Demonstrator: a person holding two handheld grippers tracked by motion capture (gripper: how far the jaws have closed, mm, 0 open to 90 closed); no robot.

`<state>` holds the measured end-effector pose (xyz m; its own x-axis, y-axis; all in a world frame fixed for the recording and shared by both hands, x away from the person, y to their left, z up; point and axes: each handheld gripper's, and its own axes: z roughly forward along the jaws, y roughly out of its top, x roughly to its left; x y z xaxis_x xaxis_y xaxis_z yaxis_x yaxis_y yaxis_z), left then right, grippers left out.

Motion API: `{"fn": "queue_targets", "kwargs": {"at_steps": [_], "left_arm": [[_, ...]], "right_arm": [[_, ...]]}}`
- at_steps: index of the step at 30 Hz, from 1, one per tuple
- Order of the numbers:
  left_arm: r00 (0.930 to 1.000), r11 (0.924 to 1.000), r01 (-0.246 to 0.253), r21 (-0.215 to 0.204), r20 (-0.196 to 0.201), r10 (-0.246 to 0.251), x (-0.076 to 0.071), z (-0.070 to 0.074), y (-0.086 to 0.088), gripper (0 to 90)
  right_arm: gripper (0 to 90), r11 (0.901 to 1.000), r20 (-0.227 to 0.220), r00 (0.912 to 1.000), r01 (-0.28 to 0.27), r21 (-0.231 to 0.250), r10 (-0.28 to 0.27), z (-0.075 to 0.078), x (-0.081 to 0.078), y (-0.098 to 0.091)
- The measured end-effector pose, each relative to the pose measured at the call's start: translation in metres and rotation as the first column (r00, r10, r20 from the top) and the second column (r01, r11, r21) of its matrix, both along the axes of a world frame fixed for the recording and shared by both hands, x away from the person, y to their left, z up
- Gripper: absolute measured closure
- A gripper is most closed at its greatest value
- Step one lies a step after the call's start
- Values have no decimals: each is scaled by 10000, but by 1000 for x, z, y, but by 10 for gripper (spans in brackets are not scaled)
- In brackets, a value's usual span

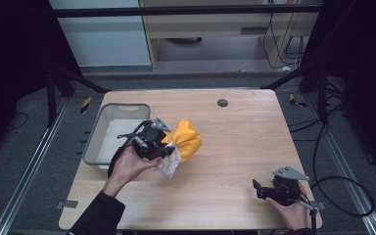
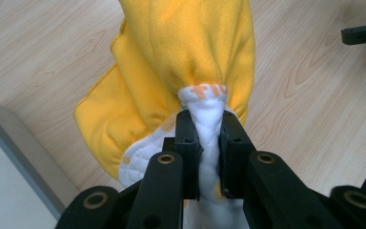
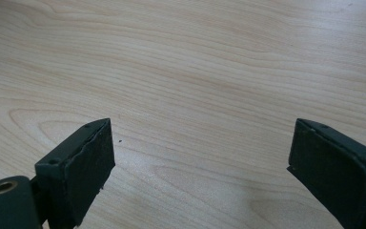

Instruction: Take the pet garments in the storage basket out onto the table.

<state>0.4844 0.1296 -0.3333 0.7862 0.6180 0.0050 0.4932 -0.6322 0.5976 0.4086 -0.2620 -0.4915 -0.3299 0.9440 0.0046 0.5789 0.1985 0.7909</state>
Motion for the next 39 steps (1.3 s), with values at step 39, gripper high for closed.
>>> {"fn": "queue_targets", "kwargs": {"at_steps": [39], "left_arm": [[9942, 9967, 809, 81, -711, -801, 4, -51, -46, 806]], "right_arm": [[80, 10000, -3, 10000, -34, 22, 34, 0, 0, 0]]}}
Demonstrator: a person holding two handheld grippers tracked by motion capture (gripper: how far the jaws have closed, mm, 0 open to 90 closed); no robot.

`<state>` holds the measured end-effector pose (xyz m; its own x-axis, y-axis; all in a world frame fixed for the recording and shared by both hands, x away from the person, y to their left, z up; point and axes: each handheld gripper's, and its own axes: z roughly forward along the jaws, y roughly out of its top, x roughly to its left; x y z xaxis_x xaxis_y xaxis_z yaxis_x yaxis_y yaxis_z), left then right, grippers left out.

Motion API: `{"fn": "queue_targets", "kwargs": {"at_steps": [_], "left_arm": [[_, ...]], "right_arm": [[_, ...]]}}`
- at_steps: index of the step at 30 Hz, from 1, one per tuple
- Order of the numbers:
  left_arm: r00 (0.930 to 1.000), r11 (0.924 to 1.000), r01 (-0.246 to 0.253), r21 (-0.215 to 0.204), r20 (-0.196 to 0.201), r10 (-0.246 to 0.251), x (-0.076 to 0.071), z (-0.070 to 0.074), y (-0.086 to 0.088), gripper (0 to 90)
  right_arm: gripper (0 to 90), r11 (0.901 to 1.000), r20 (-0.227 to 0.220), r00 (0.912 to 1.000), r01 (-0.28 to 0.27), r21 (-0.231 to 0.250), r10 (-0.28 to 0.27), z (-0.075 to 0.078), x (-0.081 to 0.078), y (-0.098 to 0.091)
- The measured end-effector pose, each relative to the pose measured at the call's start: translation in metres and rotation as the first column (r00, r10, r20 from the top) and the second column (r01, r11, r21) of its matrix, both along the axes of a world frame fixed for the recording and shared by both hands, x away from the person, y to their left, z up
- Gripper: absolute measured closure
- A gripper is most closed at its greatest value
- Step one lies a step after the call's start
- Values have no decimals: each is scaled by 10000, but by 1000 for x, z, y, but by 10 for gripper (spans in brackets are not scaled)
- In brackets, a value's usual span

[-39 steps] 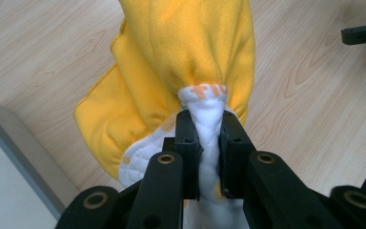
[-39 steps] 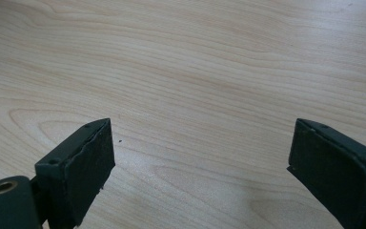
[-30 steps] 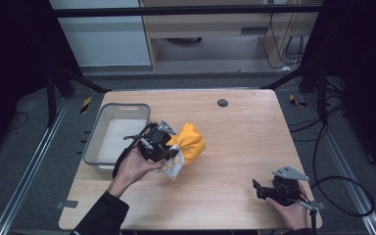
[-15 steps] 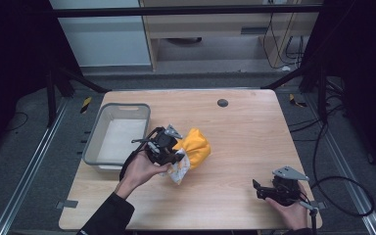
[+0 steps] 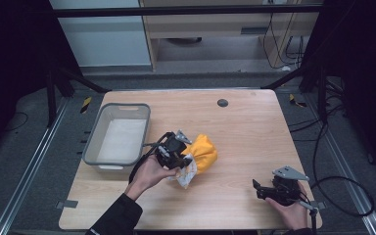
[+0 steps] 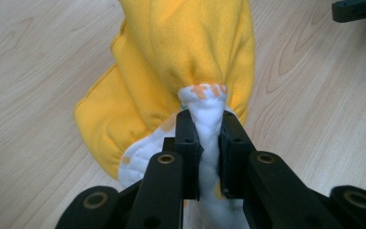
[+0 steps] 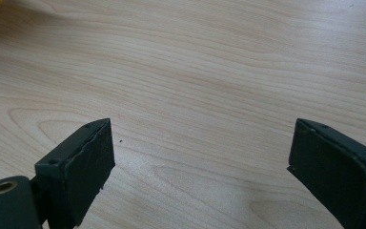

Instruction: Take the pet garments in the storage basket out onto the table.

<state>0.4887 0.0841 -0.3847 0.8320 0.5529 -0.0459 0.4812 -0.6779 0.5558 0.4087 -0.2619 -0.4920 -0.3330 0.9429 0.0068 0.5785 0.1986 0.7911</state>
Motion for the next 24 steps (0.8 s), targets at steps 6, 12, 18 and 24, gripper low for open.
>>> {"fn": "queue_targets", "kwargs": {"at_steps": [6, 12, 18, 24], "left_arm": [[9999, 10000, 59, 22, -105, -59, 0, -10, -4, 806], [9997, 9998, 163, 98, -200, -161, -1, -18, -9, 805], [9990, 9994, 342, 67, -274, -340, -2, -26, -14, 800], [9980, 9988, 482, 110, -409, -477, -4, -36, -18, 788]], "right_arm": [[81, 10000, 7, 10000, -21, -35, 21, 0, 0, 0], [81, 10000, 5, 10000, -24, -20, 24, 0, 0, 0], [81, 9999, 24, 10000, -86, -65, 86, 0, 0, 0], [80, 9999, 18, 10000, -89, -72, 89, -1, 0, 1]]}}
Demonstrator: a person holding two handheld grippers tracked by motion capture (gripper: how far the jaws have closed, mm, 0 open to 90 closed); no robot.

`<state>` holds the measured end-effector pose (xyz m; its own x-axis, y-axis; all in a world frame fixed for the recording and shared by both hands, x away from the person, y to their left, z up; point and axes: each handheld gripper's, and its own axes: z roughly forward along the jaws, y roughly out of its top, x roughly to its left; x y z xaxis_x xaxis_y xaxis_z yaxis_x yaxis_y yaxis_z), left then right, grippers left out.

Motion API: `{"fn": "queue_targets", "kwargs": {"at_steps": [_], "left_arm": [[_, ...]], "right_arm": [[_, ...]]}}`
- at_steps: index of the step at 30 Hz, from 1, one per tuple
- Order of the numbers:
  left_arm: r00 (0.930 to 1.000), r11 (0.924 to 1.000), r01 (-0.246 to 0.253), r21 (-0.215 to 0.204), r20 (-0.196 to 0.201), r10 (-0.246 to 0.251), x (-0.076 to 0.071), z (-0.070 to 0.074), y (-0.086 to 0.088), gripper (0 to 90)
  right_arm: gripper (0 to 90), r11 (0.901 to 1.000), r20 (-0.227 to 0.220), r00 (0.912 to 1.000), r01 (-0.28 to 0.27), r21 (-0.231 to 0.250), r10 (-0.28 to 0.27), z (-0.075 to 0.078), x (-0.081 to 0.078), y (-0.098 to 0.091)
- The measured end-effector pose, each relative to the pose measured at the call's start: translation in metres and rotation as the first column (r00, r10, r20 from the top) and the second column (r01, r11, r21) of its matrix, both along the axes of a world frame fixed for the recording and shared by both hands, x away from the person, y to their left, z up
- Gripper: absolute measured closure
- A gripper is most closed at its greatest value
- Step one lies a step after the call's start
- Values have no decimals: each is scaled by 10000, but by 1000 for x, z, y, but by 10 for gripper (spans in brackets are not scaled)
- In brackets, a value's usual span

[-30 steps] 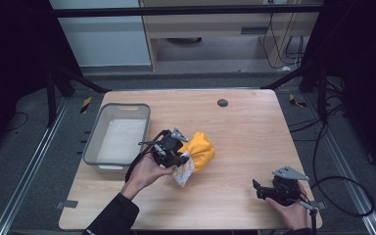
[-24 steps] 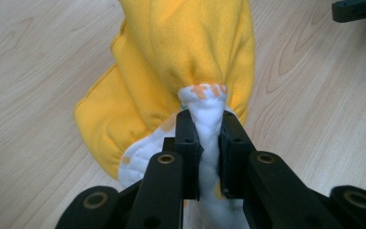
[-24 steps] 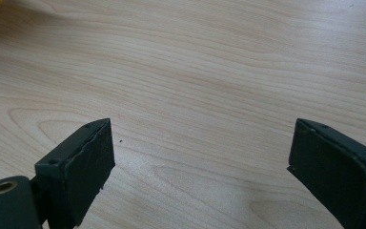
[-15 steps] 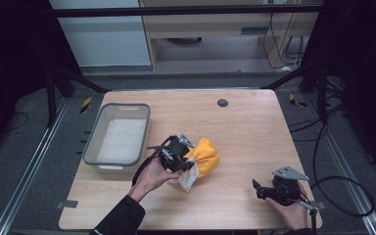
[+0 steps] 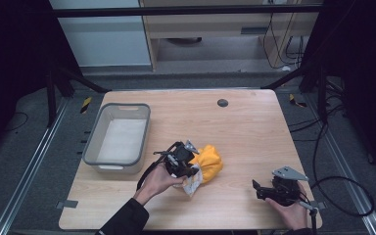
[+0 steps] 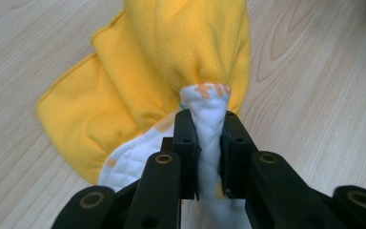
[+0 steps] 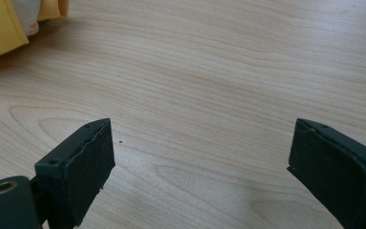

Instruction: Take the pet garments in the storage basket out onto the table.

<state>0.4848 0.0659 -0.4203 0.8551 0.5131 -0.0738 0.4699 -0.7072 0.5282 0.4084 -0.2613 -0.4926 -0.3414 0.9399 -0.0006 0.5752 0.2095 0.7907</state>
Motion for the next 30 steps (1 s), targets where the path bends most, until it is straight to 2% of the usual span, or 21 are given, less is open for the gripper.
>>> {"fn": "queue_targets", "kwargs": {"at_steps": [9, 16, 18, 21, 25, 30], "left_arm": [[9999, 9999, 143, 51, -96, -142, -1, -6, -1, 747], [9995, 9991, 261, 321, -200, -254, -1, -8, -2, 660], [9995, 9985, 278, 467, -137, -271, -2, -9, -2, 614], [9996, 9984, 274, 501, -58, -272, -3, -8, -1, 593], [9997, 9990, 246, 368, 43, -248, -5, -4, 2, 556], [9992, 9997, 218, -83, 335, -215, -10, 7, 11, 489]], "right_arm": [[80, 10000, 5, 10000, -15, -44, 15, -1, 0, 0], [79, 10000, -6, 10000, -16, -27, 16, -1, 0, 0], [78, 10000, -6, 10000, -8, -35, 8, -1, 0, 0], [77, 10000, -3, 10000, -5, -31, 5, -1, 0, 0], [77, 10000, 2, 10000, 2, -37, -2, -1, 0, 0], [77, 10000, 0, 10000, 18, -28, -18, -1, 0, 0]]}}
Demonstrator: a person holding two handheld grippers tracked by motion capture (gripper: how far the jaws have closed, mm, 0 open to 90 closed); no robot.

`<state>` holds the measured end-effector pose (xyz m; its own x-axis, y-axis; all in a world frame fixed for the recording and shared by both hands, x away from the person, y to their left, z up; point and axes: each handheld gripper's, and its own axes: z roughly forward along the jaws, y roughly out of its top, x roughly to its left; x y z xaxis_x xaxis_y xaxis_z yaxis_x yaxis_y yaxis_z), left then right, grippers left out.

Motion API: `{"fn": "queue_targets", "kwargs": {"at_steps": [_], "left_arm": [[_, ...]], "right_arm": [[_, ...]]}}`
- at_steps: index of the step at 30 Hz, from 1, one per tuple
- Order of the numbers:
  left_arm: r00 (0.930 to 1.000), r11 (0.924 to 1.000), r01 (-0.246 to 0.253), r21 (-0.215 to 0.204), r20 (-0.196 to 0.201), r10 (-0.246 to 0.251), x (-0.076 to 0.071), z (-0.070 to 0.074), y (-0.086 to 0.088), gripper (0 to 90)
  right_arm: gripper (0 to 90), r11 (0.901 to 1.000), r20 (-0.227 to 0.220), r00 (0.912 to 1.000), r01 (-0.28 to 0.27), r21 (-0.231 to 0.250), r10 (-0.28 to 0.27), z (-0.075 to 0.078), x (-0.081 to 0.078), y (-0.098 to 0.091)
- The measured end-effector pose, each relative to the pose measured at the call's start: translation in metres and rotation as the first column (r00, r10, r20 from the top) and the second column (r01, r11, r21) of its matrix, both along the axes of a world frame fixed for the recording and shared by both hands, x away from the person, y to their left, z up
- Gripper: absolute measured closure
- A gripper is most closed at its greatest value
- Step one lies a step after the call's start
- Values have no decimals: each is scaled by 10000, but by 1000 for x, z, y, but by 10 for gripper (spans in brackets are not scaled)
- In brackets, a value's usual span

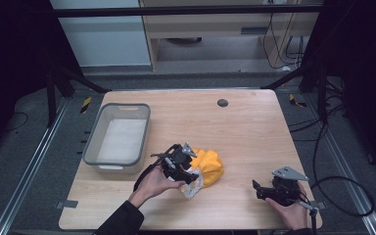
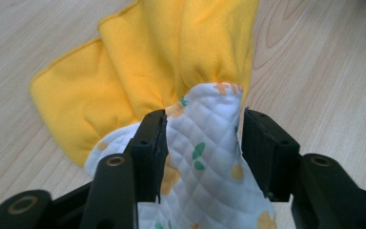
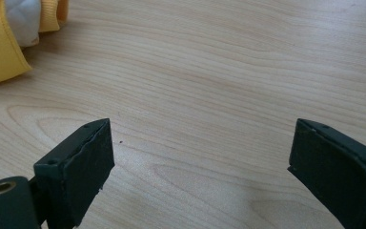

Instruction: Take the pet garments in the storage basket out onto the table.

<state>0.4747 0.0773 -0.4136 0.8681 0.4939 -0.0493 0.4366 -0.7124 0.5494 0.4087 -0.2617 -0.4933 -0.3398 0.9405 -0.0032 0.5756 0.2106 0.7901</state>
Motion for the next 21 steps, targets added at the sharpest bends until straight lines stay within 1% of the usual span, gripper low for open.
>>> {"fn": "queue_targets", "kwargs": {"at_steps": [2, 3, 4, 6, 7, 8, 9, 11, 12, 13, 14, 16, 17, 18, 21], "left_arm": [[10000, 9999, 5, -131, 80, -4, -2, 4, 4, 470], [10000, 9999, 5, -131, 80, -4, -2, 4, 4, 462], [9997, 9997, 16, -234, 225, -11, -5, 7, 7, 454], [9996, 9995, 7, -309, 289, 2, -6, 9, 9, 432], [9993, 9993, 38, -365, 368, -25, -8, 10, 11, 420], [9982, 9987, 35, -513, 598, -4, -11, 11, 16, 406], [9976, 9982, 58, -595, 695, -17, -13, 12, 19, 391], [9971, 9977, 44, -678, 766, 8, -14, 12, 22, 364], [9963, 9971, -24, -765, 852, 90, -16, 12, 25, 354], [9943, 9953, -157, -951, 1034, 255, -19, 12, 32, 344], [9931, 9940, -239, -1068, 1113, 359, -20, 12, 35, 336], [9916, 9916, -388, -1236, 1177, 535, -23, 13, 43, 331], [9916, 9916, -388, -1236, 1177, 535, -23, 13, 43, 327], [9889, 9878, -596, -1438, 1264, 781, -25, 12, 50, 323], [9819, 9789, -926, -1819, 1462, 1201, -30, 10, 61, 312]], "right_arm": [[77, 10000, -6, 10000, 16, -2, -16, 0, 0, 0], [77, 10000, -6, 10000, 16, -2, -16, 0, 0, 0], [77, 10000, -7, 10000, 19, -4, -19, 0, 0, 0], [76, 10000, -13, 10000, 44, 33, -44, 0, 0, 0], [76, 10000, 0, 10000, 31, 17, -31, 0, 0, 0], [76, 10000, 8, 10000, 33, 20, -33, 0, 0, 0], [76, 10000, 11, 10000, 36, 16, -36, 0, 0, 0], [76, 10000, 12, 10000, 50, 19, -50, 0, 0, -1], [76, 10000, 22, 10000, 52, 14, -52, 0, 0, -1], [76, 10000, 5, 10000, 41, 24, -41, 0, 0, 0], [75, 10000, -5, 10000, 42, 26, -42, 0, 0, 0], [74, 10000, -3, 10000, 40, 19, -40, 0, 0, 0], [74, 10000, -3, 10000, 40, 19, -40, 0, 0, 0], [74, 10000, 8, 10000, 37, 14, -37, 0, 0, 0], [73, 10000, 5, 10000, 46, 27, -46, 0, 0, 0]]}}
